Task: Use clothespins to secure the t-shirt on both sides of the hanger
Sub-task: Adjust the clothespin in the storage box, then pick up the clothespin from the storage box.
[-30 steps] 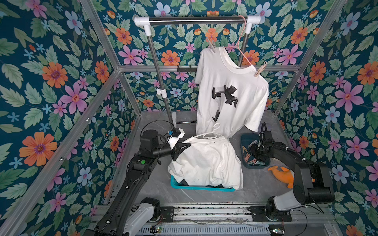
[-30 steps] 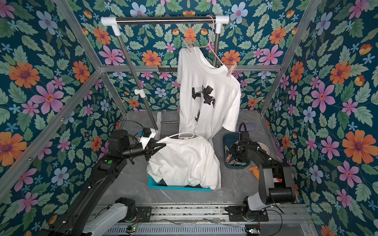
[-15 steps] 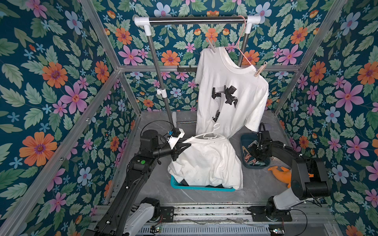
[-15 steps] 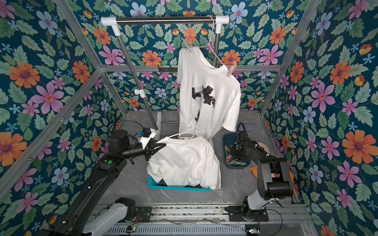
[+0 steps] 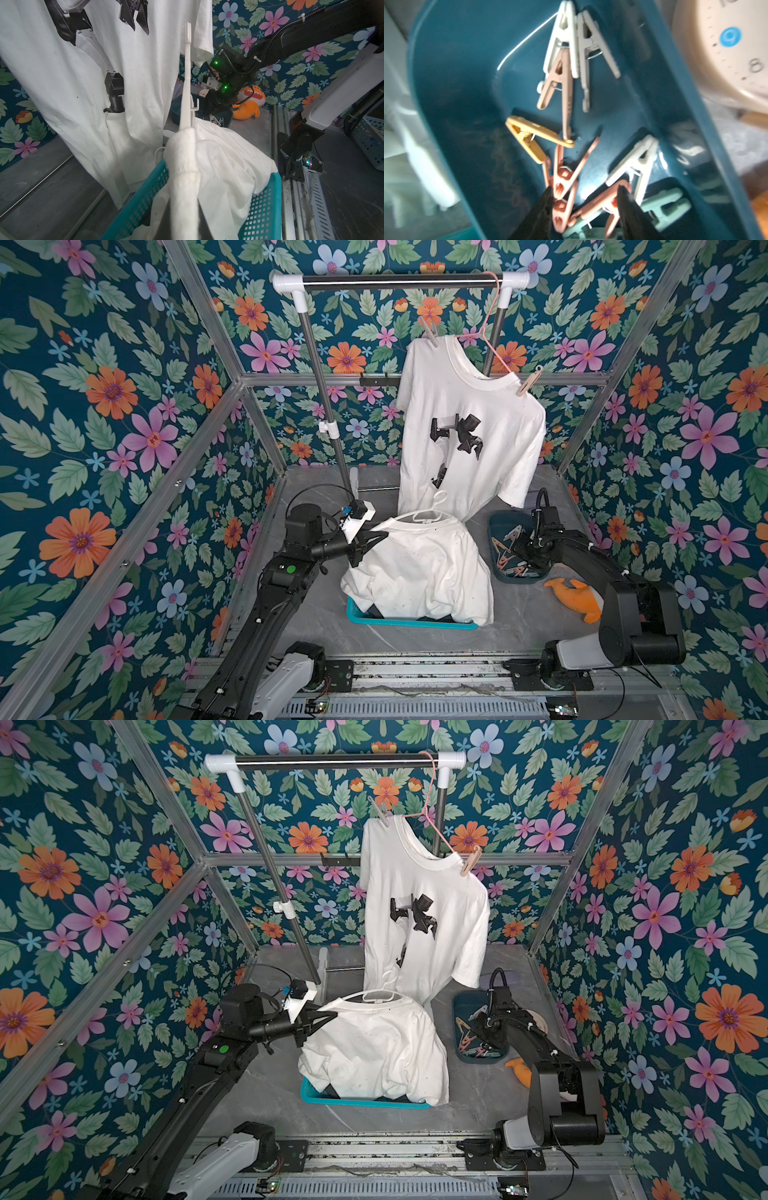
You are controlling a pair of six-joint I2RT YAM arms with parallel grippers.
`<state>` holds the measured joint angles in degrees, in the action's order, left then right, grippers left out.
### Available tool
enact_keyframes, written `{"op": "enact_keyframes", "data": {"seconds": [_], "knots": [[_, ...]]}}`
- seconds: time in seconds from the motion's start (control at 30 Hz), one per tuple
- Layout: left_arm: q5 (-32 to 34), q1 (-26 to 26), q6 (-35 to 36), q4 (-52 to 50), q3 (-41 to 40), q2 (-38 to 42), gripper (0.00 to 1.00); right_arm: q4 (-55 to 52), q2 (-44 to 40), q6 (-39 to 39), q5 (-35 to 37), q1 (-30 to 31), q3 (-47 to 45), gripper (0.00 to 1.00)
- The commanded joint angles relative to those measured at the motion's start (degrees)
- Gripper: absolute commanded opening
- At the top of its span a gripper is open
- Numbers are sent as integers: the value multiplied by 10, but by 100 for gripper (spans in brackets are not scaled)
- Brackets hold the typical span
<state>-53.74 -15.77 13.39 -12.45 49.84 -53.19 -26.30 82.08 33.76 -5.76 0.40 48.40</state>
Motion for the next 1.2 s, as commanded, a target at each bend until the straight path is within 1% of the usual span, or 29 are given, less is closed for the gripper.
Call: {"op": "enact_keyframes", "data": {"seconds": [0.0,0.13,0.23,0.3,0.5,0.77,1.0,1.03,1.17], "knots": [[1,0,-3,25,3,1,0,17,3,48,-46,5,-9,53],[-2,0,-4,25,3,2,0,29,36,84,-43,16,-5,53],[-1,0,-4,26,0,4,0,54,49,124,-32,24,-15,53],[-1,0,-5,27,-1,5,0,74,61,146,-36,26,-19,53],[-1,0,-6,27,-1,6,0,69,94,170,-7,33,0,53],[0,0,-5,28,-1,7,0,38,102,171,35,33,14,52],[0,0,-6,28,-3,7,0,21,124,157,44,34,31,49],[0,0,-6,28,-3,8,0,17,143,158,45,34,34,49],[2,0,-6,28,-3,9,0,8,158,147,52,34,51,48]]}}
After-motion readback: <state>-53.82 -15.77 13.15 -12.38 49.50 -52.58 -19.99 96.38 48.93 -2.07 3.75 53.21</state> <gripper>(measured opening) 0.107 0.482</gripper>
